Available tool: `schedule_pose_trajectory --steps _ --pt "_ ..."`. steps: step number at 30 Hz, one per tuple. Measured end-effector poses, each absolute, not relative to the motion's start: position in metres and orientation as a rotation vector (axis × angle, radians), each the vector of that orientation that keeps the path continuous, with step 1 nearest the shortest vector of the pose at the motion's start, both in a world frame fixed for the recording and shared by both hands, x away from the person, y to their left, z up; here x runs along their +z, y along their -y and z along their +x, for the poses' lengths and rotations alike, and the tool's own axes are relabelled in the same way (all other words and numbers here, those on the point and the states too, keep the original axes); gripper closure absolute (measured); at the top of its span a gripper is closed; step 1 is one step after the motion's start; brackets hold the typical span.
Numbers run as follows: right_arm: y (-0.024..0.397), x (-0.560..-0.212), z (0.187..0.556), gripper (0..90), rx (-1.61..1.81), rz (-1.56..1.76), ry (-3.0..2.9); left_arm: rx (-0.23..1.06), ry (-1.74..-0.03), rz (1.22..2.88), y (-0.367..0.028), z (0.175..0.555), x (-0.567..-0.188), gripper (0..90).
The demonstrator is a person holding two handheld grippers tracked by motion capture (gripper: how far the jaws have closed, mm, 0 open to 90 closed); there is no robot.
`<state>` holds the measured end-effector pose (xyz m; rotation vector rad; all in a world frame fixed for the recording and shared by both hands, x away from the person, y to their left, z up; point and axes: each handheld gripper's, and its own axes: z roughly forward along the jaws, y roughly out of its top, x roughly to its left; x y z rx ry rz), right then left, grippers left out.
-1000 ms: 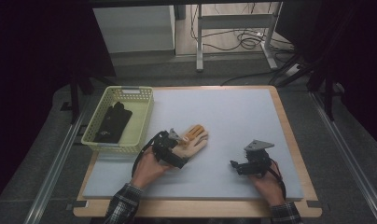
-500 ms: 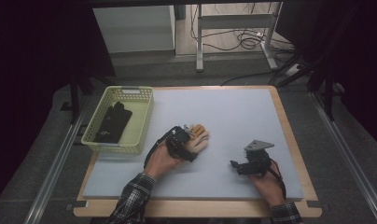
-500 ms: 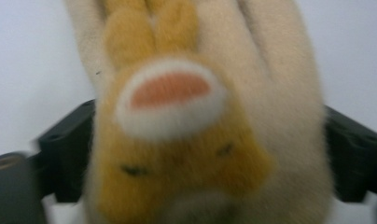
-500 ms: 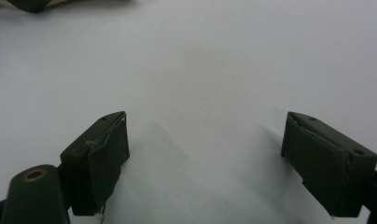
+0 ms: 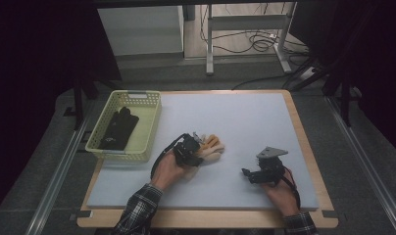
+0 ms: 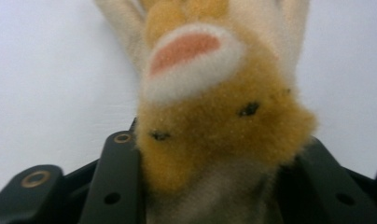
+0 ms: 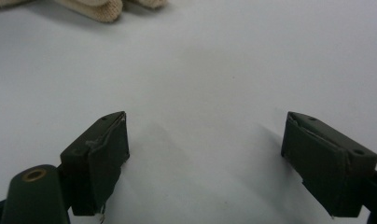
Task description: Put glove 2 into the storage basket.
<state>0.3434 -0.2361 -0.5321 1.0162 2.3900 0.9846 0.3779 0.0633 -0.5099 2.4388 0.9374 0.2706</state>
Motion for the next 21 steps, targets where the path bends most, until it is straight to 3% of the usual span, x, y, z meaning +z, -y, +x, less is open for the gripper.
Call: schedule_pose_trajectory --steps 3,21 --pt "0.236 -0.532 0.343 14.7 0.985 1.016 -2.39 0.267 -0.947 2.381 -0.072 0.381 -0.498 69.4" --pt "0.236 -0.532 0.344 14.7 0.986 1.011 -2.389 0.312 -1.018 2.322 -0.094 0.392 -0.458 69.7"
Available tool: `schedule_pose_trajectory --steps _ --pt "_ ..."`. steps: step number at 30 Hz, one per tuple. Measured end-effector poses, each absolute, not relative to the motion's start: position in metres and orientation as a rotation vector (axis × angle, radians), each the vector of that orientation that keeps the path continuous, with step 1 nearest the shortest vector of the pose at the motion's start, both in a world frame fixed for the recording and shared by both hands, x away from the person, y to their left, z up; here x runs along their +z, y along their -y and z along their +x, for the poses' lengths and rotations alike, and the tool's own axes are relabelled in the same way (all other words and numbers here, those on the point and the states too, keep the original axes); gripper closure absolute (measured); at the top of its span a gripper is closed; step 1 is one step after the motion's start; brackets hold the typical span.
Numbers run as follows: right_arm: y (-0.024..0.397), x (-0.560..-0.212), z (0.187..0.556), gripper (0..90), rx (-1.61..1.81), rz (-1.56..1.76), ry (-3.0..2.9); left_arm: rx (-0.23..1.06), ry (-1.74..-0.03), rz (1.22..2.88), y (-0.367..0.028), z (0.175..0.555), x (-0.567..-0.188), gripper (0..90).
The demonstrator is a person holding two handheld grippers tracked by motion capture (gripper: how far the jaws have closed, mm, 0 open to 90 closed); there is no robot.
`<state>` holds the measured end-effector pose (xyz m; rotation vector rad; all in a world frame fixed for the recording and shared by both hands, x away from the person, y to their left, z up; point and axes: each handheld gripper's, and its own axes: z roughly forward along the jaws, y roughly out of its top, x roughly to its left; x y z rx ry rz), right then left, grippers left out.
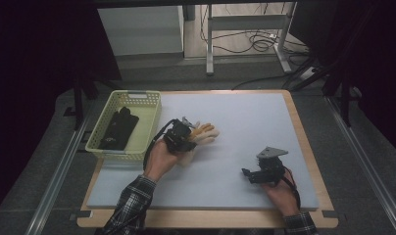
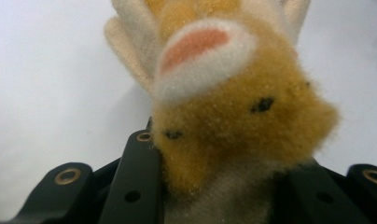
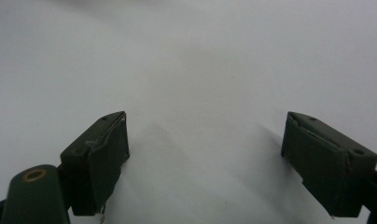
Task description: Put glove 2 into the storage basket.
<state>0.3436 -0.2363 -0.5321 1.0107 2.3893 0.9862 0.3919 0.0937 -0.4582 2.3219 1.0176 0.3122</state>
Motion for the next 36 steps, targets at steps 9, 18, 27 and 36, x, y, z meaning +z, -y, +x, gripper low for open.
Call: schedule_pose_trajectory --steps 9,18,27,36 --pt "0.236 -0.532 0.343 14.7 0.986 1.013 -2.39 0.346 -1.084 2.277 -0.12 0.405 -0.43 69.1" --pt "0.236 -0.532 0.343 14.7 0.985 1.011 -2.389 0.414 -1.154 2.256 -0.148 0.412 -0.411 68.7" --pt "0.236 -0.532 0.343 14.7 0.987 1.012 -2.388 0.438 -1.248 2.192 -0.184 0.417 -0.402 68.6" --pt "0.236 -0.532 0.343 14.7 0.988 1.012 -2.388 0.47 -1.309 2.163 -0.212 0.419 -0.398 68.3"
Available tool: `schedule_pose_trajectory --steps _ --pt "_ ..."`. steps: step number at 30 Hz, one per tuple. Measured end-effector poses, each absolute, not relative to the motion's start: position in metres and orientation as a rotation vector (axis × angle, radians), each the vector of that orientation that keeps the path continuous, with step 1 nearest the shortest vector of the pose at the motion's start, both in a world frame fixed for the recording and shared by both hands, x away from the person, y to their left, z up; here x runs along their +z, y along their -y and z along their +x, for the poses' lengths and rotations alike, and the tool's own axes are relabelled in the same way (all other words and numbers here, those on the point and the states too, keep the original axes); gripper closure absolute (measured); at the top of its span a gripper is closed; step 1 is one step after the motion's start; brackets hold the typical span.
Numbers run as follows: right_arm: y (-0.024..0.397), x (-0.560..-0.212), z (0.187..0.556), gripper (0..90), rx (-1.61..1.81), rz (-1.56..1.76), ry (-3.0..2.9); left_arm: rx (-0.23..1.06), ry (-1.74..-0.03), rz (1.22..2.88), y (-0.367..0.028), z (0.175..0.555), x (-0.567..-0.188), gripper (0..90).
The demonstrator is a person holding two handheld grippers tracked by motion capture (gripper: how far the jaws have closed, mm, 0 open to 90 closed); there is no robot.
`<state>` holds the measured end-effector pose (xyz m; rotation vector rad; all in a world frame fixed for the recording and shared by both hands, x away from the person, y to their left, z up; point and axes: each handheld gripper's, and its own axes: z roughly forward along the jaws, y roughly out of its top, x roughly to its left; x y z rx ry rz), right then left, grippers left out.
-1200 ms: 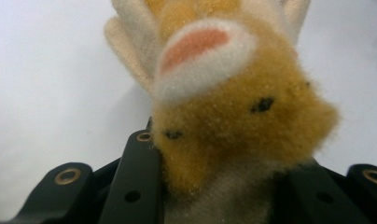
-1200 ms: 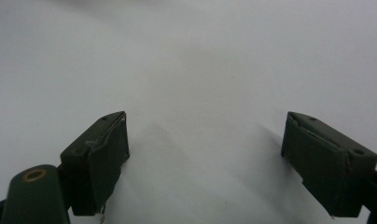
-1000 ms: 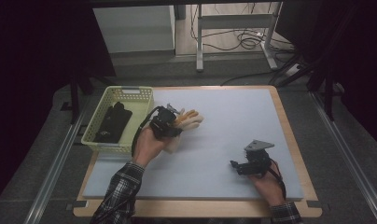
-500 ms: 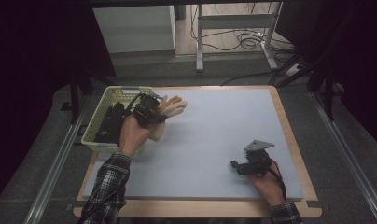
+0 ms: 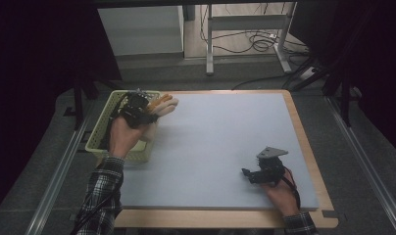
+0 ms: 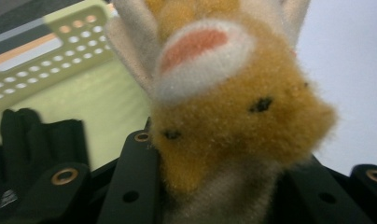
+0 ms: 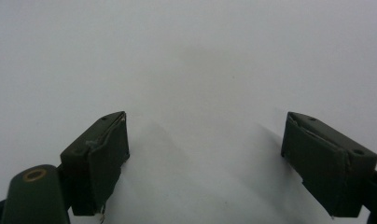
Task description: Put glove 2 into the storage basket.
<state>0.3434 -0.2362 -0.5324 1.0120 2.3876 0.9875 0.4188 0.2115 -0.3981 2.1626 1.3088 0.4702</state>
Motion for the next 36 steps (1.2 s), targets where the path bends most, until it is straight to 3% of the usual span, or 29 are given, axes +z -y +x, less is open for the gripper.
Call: schedule_pose_trajectory --steps 21,36 --pt "0.236 -0.532 0.344 14.7 0.988 1.013 -2.388 0.517 -1.514 2.075 -0.275 0.432 -0.41 67.6" --pt "0.236 -0.532 0.344 14.7 0.989 1.014 -2.388 0.465 -1.595 2.086 -0.283 0.461 -0.456 66.5"
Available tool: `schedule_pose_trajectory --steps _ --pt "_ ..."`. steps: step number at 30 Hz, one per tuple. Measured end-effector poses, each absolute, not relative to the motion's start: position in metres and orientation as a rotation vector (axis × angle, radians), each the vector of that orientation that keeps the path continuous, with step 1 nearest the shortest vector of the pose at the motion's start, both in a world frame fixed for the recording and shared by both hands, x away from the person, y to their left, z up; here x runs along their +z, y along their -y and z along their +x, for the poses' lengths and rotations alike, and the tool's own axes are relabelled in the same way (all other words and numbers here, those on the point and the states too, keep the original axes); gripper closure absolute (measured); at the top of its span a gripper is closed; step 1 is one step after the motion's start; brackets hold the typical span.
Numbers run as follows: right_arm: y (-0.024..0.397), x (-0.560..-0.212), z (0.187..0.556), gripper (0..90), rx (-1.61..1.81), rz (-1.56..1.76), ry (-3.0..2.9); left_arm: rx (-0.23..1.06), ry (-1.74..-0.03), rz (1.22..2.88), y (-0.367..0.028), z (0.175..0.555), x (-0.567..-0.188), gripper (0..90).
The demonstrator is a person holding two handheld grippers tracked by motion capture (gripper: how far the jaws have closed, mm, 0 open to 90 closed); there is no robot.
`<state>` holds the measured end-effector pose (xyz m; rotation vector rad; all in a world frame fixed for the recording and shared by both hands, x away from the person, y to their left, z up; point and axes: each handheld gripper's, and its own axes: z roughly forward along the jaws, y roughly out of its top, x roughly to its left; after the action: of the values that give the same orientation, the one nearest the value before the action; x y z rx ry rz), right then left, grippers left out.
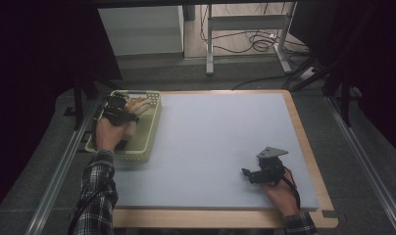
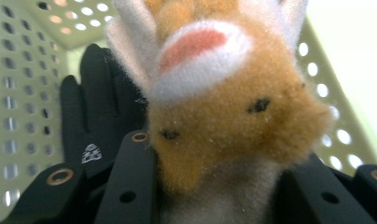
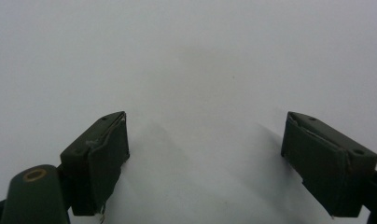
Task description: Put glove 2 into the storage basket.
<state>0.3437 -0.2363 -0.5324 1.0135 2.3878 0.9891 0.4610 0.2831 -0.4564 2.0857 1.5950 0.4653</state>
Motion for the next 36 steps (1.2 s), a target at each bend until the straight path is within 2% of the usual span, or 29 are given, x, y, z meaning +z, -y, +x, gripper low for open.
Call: schedule_pose_trajectory --steps 8,11,12,15,17,19,22,25,28,29,33,34,36 --pt "0.236 -0.532 0.344 14.7 0.99 1.014 -2.387 0.43 -1.595 2.182 -0.265 0.48 -0.482 65.0" --pt "0.236 -0.532 0.344 14.7 0.99 1.014 -2.388 0.359 -1.612 2.232 -0.256 0.487 -0.494 61.7" --pt "0.236 -0.532 0.344 14.7 0.99 1.013 -2.387 0.328 -1.631 2.249 -0.254 0.489 -0.498 57.7" --pt "0.236 -0.532 0.344 14.7 0.991 1.013 -2.388 0.318 -1.645 2.277 -0.251 0.491 -0.504 35.0" --pt "0.236 -0.532 0.344 14.7 0.991 1.014 -2.388 0.332 -1.659 2.267 -0.255 0.49 -0.501 25.9" --pt "0.236 -0.532 0.344 14.7 0.991 1.015 -2.388 0.276 -1.649 2.21 -0.261 0.486 -0.494 15.8" --pt "0.236 -0.532 0.344 14.7 0.99 1.014 -2.388 0.297 -1.61 2.192 -0.267 0.477 -0.479 12.0" --pt "0.236 -0.532 0.344 14.7 0.99 1.014 -2.388 0.332 -1.565 2.158 -0.276 0.466 -0.46 12.8" --pt "0.236 -0.532 0.344 14.7 0.989 1.013 -2.388 0.353 -1.55 2.096 -0.288 0.458 -0.446 17.5" --pt "0.236 -0.532 0.344 14.7 0.989 1.012 -2.389 0.386 -1.566 2.085 -0.292 0.455 -0.444 21.4" --pt "0.236 -0.532 0.344 14.7 0.989 1.013 -2.389 0.445 -1.638 2.108 -0.301 0.455 -0.453 48.2" --pt "0.236 -0.532 0.344 14.7 0.989 1.013 -2.388 0.44 -1.651 2.112 -0.302 0.456 -0.457 56.4" --pt "0.236 -0.532 0.344 14.7 0.989 1.013 -2.389 0.41 -1.679 2.121 -0.303 0.461 -0.469 64.6"
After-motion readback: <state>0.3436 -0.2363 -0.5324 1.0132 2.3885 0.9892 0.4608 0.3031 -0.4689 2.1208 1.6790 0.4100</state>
